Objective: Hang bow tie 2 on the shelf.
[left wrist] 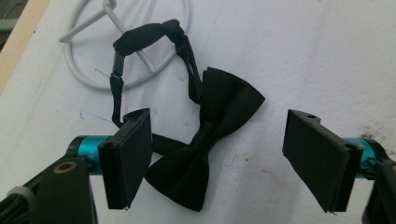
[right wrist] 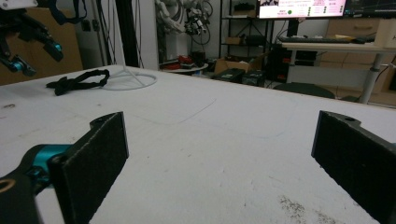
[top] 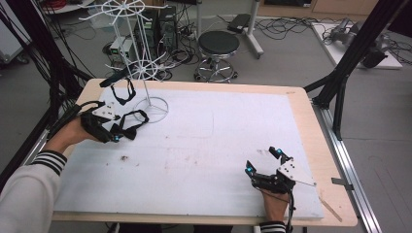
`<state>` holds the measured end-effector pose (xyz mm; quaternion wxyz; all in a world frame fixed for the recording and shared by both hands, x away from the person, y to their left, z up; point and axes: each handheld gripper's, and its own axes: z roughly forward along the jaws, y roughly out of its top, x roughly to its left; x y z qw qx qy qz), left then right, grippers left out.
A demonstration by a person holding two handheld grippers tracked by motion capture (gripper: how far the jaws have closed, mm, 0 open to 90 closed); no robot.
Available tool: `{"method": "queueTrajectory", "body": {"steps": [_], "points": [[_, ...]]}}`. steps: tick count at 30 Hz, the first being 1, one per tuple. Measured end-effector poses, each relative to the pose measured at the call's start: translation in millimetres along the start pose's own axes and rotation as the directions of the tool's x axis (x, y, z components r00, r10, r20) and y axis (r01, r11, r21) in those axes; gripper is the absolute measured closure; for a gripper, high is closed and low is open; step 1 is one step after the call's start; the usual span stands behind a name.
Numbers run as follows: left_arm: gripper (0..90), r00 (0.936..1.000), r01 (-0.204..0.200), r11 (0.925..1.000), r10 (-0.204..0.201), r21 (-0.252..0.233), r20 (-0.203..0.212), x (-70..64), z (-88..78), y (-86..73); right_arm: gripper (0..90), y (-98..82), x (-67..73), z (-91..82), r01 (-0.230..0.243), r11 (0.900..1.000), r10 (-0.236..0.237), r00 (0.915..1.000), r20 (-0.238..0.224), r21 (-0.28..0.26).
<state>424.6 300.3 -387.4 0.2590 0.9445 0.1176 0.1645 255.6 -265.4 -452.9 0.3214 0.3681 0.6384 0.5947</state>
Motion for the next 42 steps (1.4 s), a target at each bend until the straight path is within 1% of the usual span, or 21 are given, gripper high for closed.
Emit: {"method": "queueTrajectory", "body": {"steps": [1,3,7,8,12,13,15,16,17,18,19,24,27,29,31,33,35,36,39,41,42], "points": [[25.4,1.0000,-0.004,0.9999,0.004,0.011,0.009,0.0,2.3,0.1,2.9,-0.1,-0.4,0.0,0.005,1.000,-0.005,1.0000,0.001,-0.002],[27.3,0.9996,-0.028,0.9986,0.028,0.045,0.007,0.8,5.2,0.9,2.9,0.0,-0.4,0.2,0.013,1.000,-0.013,0.9999,0.001,-0.006],[29.6,0.9999,-0.015,0.9976,0.014,0.068,0.008,3.3,9.7,0.3,2.9,-0.1,-0.2,0.0,0.008,1.000,-0.008,1.0000,0.003,-0.005],[30.5,0.9997,-0.022,0.9968,0.021,0.077,0.016,4.5,10.8,-0.1,2.9,-0.1,-0.7,0.0,0.011,1.000,-0.011,0.9999,0.003,-0.006],[31.9,0.9999,-0.012,0.9967,0.011,0.080,0.007,6.8,13.9,-1.7,2.9,-0.1,-0.8,-0.3,0.011,1.000,-0.011,0.9999,0.004,-0.009],[33.3,0.9998,-0.010,0.9965,0.009,0.083,0.018,7.3,14.9,-1.9,2.9,-0.1,-0.8,-0.3,0.011,1.000,-0.011,0.9999,0.004,-0.008],[36.4,0.9998,-0.018,0.9952,0.016,0.097,0.014,7.1,16.9,-2.7,2.9,-0.1,-0.8,-0.3,0.011,1.000,-0.011,0.9999,0.004,-0.009],[37.4,0.9998,-0.011,0.9952,0.009,0.097,0.019,6.7,18.2,-3.1,2.9,-0.1,-0.9,-0.3,0.011,1.000,-0.011,0.9999,0.003,-0.009],[39.3,0.9996,-0.018,0.9943,0.016,0.105,0.023,6.9,19.0,-3.1,2.9,-0.1,-0.8,-0.4,0.011,1.000,-0.011,0.9999,0.004,-0.008],[40.2,0.9998,-0.018,0.9939,0.017,0.109,0.012,6.5,19.7,-2.9,2.9,-0.1,-0.8,-0.3,0.011,1.000,-0.011,0.9999,0.005,-0.008],[41.1,0.9996,-0.019,0.9943,0.017,0.105,0.021,6.6,20.7,-2.8,2.9,-0.1,-0.8,-0.3,0.011,1.000,-0.011,0.9999,0.005,-0.009],[48.8,0.9996,-0.025,0.9933,0.023,0.113,0.018,5.3,23.4,-1.3,2.9,-0.3,-0.7,-0.8,0.001,1.000,-0.001,1.0000,0.006,-0.011],[50.9,0.9996,-0.020,0.9915,0.018,0.128,0.020,6.2,24.2,-2.2,2.9,-0.3,-0.5,-1.0,-0.002,1.000,0.002,1.0000,0.005,-0.009],[51.5,0.9998,-0.008,0.9925,0.006,0.122,0.018,5.7,24.9,-2.4,2.9,-0.3,-0.8,-0.9,0.001,1.000,-0.001,1.0000,0.005,-0.010],[53.8,0.9999,-0.013,0.9914,0.012,0.130,0.012,6.0,24.8,-2.2,2.9,-0.3,-0.9,-0.9,0.002,1.000,-0.002,1.0000,0.005,-0.011],[56.4,1.0000,0.000,0.9903,-0.001,0.139,0.006,6.6,24.9,-2.8,2.9,-0.4,-0.4,-0.9,-0.002,1.000,0.002,1.0000,0.005,-0.010],[61.2,1.0000,-0.005,0.9884,0.004,0.152,0.007,7.5,25.0,-3.0,2.9,-0.4,-0.5,-0.9,0.000,1.000,0.000,1.0000,0.005,-0.009],[63.0,0.9998,-0.017,0.9864,0.015,0.164,0.013,8.2,25.1,-2.7,2.9,-0.3,-0.4,-0.9,-0.003,1.000,0.003,1.0000,0.004,-0.009],[68.3,0.9997,-0.023,0.9819,0.022,0.188,0.007,7.0,27.9,-2.0,2.9,-0.3,-0.4,-1.0,-0.003,1.000,0.003,1.0000,0.004,-0.008],[73.3,0.9998,-0.020,0.9785,0.020,0.205,0.004,5.7,30.3,-1.1,2.9,-0.3,-0.4,-1.0,-0.002,1.000,0.002,1.0000,0.004,-0.008],[74.4,0.9999,-0.017,0.9786,0.017,0.205,0.002,5.7,30.6,-0.7,2.9,-0.3,-0.5,-1.1,-0.002,1.000,0.002,1.0000,0.004,-0.008]]}}
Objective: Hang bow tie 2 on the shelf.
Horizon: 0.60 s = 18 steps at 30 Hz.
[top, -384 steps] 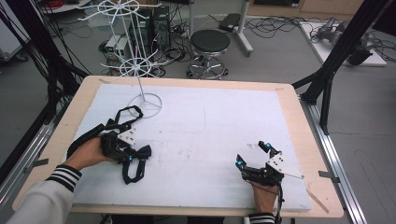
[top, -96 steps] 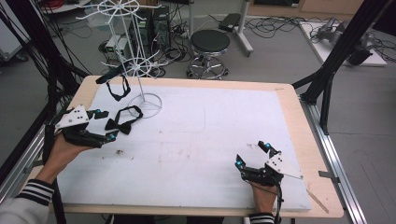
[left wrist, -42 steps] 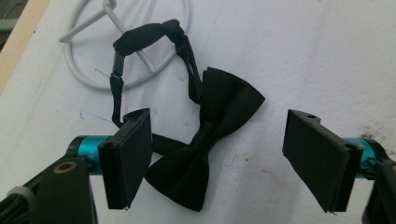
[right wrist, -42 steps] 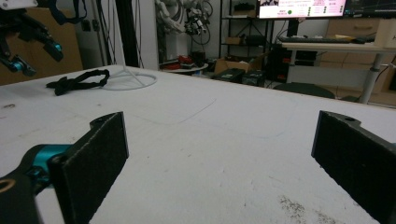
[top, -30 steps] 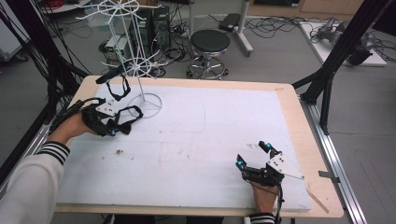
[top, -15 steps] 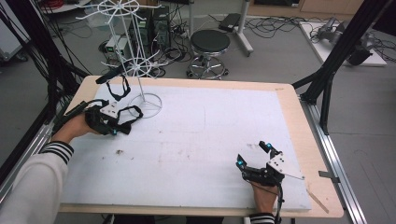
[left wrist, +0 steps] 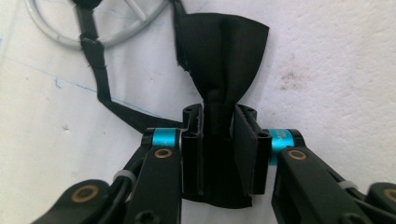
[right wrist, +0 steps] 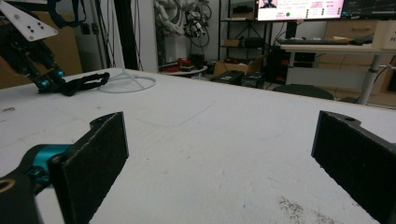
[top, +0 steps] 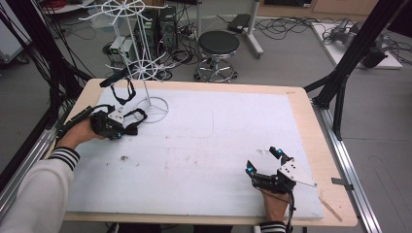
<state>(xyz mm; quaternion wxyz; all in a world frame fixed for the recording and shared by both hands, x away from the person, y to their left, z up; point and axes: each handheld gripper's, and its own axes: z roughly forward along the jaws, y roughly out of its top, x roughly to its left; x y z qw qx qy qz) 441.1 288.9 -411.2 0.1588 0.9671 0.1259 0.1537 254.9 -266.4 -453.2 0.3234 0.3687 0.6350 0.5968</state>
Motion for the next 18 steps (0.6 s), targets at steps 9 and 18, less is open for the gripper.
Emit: {"method": "queueTrajectory", "body": {"steps": [9,18], "points": [[76.2,0.9999,-0.014,0.9999,0.014,0.005,-0.004,-3.1,-1.9,2.3,2.9,-0.1,0.1,-0.2,-0.001,1.000,0.001,1.0000,0.001,-0.001],[76.2,0.9997,-0.019,0.9998,0.019,-0.003,-0.013,-5.8,-4.2,5.3,2.9,-0.1,0.0,-0.2,-0.001,1.000,0.001,1.0000,0.001,-0.002]]}}
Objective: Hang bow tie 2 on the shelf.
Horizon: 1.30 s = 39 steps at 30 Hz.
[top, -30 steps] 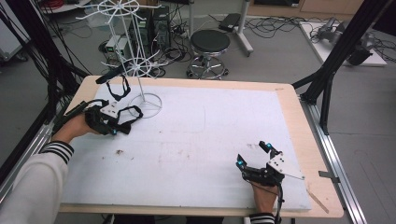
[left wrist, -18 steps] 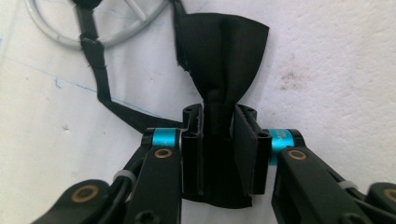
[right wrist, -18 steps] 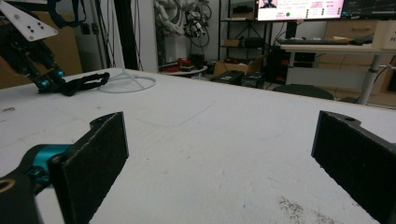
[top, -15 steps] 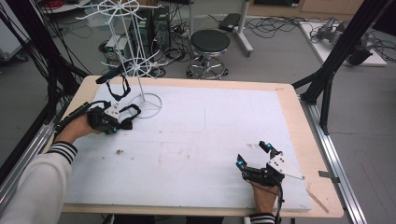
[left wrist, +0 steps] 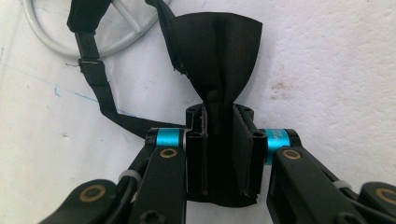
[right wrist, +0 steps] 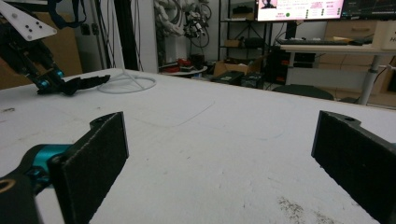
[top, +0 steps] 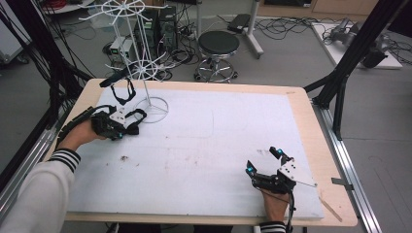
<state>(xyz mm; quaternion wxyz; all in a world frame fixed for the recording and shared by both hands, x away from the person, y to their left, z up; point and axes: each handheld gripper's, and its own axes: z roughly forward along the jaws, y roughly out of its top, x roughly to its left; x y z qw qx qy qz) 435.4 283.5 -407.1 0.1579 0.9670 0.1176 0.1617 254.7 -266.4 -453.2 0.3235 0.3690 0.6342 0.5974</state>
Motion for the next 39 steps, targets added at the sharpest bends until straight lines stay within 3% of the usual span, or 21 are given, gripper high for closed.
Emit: {"method": "queueTrajectory", "body": {"steps": [13,17,21,26,32,33,36,37,38,39], "points": [[76.2,0.9994,0.034,0.9969,-0.035,-0.071,-0.006,-9.1,-15.4,5.4,2.9,-0.1,-0.2,0.2,0.004,1.000,-0.004,1.0000,0.001,-0.002],[76.3,0.9969,0.074,0.9898,-0.076,-0.122,-0.018,-13.1,-20.7,2.7,2.9,0.0,0.0,0.1,0.002,1.000,-0.002,1.0000,0.000,-0.001],[76.3,0.9947,0.095,0.9858,-0.099,-0.139,-0.028,-18.1,-23.3,-2.2,2.9,0.0,0.2,0.2,0.003,1.000,-0.003,1.0000,0.001,-0.001],[76.3,0.9902,0.127,0.9752,-0.136,-0.181,-0.034,-24.1,-29.1,-6.7,2.9,0.0,0.1,0.3,0.004,1.000,-0.004,1.0000,0.001,-0.001],[76.4,0.9812,0.177,0.9531,-0.190,-0.245,-0.031,-29.0,-38.0,-10.0,2.9,0.0,0.2,0.4,0.004,1.000,-0.004,1.0000,0.001,0.000],[76.4,0.9781,0.192,0.9442,-0.207,-0.267,-0.026,-30.3,-39.2,-10.3,2.9,0.0,0.2,0.4,0.004,1.000,-0.004,1.0000,0.001,0.000],[76.5,0.9733,0.214,0.9303,-0.229,-0.298,-0.016,-32.6,-44.0,-11.5,2.9,0.0,0.1,0.3,0.003,1.000,-0.003,1.0000,0.001,0.000],[76.5,0.9696,0.226,0.9203,-0.244,-0.319,-0.017,-34.2,-44.3,-12.0,2.9,0.0,0.1,0.3,0.003,1.000,-0.003,1.0000,0.001,0.000],[76.5,0.9689,0.228,0.9197,-0.247,-0.320,-0.018,-34.9,-46.1,-12.9,2.9,0.0,0.1,0.4,0.003,1.000,-0.003,1.0000,0.001,0.000],[76.5,0.9662,0.234,0.9125,-0.257,-0.335,-0.024,-35.8,-47.0,-14.0,2.9,0.0,0.1,0.4,0.003,1.000,-0.003,1.0000,0.001,0.000]]}}
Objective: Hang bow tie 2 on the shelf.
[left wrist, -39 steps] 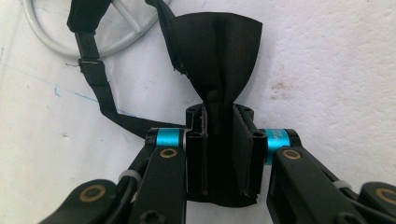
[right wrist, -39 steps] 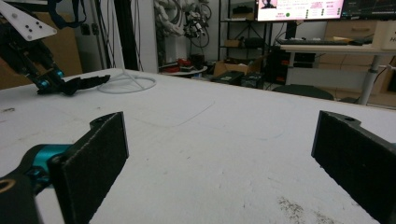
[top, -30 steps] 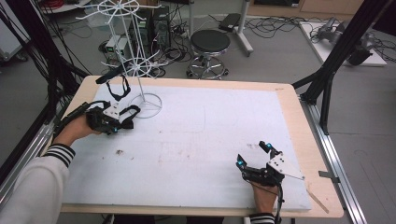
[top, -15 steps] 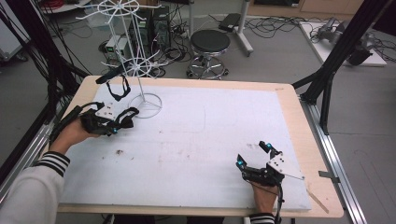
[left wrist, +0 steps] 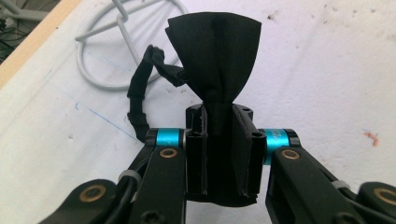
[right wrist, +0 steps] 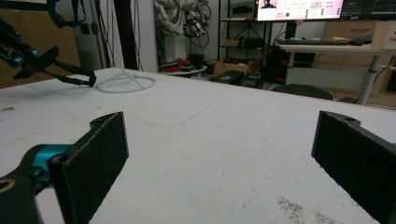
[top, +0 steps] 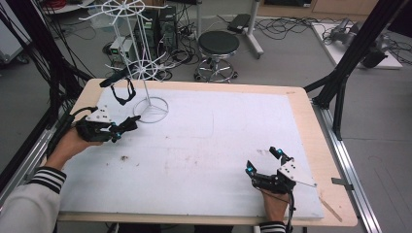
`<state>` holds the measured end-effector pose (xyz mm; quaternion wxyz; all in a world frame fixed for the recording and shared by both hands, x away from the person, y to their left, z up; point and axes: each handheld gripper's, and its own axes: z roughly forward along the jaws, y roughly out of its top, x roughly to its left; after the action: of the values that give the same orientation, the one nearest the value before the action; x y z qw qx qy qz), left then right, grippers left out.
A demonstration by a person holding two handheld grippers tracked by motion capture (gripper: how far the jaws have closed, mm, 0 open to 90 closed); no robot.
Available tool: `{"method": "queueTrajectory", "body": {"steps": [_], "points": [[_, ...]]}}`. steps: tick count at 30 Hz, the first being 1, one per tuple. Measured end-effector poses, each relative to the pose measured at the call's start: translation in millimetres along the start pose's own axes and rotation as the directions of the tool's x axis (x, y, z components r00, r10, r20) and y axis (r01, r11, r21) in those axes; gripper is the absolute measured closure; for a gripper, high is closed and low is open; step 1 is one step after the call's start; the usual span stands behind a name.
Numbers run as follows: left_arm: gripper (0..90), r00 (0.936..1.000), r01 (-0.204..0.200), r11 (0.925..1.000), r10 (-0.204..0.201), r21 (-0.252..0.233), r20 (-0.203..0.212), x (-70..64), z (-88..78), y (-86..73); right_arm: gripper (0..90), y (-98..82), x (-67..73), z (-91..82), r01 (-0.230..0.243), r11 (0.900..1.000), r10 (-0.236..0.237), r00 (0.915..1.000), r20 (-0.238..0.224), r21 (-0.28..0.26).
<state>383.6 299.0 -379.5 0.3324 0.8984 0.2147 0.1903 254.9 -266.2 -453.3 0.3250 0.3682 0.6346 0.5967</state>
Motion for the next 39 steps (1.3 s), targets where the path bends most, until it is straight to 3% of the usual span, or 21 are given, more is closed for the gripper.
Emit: {"method": "queueTrajectory", "body": {"steps": [4,11,16,24,31,32,39], "points": [[76.5,0.9989,0.047,0.9965,-0.047,-0.070,-0.004,-1.5,-4.6,-3.7,2.9,0.0,0.0,0.0,0.000,1.000,0.000,1.0000,0.000,0.000],[76.5,0.9935,0.111,0.9784,-0.114,-0.174,-0.003,-7.9,-13.8,-2.2,2.9,0.0,0.1,0.0,0.000,1.000,0.000,1.0000,0.000,0.001],[76.5,0.9893,0.138,0.9540,-0.146,-0.266,-0.010,-12.5,-22.0,4.2,2.9,0.0,0.0,0.0,0.001,1.000,-0.001,1.0000,0.000,0.002],[76.5,0.9803,0.170,0.9145,-0.195,-0.367,-0.031,-18.8,-31.8,16.0,2.9,0.1,-0.1,0.2,0.004,1.000,-0.004,1.0000,0.001,0.001],[76.5,0.9775,0.169,0.8940,-0.206,-0.415,-0.046,-22.6,-38.9,28.6,2.9,0.1,0.0,0.2,0.005,1.000,-0.005,1.0000,0.002,0.002],[76.5,0.9764,0.174,0.8876,-0.212,-0.426,-0.042,-22.6,-40.0,29.7,2.9,0.1,-0.1,0.2,0.005,1.000,-0.005,1.0000,0.001,0.001],[76.5,0.9637,0.197,0.8644,-0.258,-0.463,-0.071,-23.4,-46.6,36.2,2.9,0.1,-0.1,0.3,0.007,1.000,-0.007,1.0000,-0.002,0.000]]}}
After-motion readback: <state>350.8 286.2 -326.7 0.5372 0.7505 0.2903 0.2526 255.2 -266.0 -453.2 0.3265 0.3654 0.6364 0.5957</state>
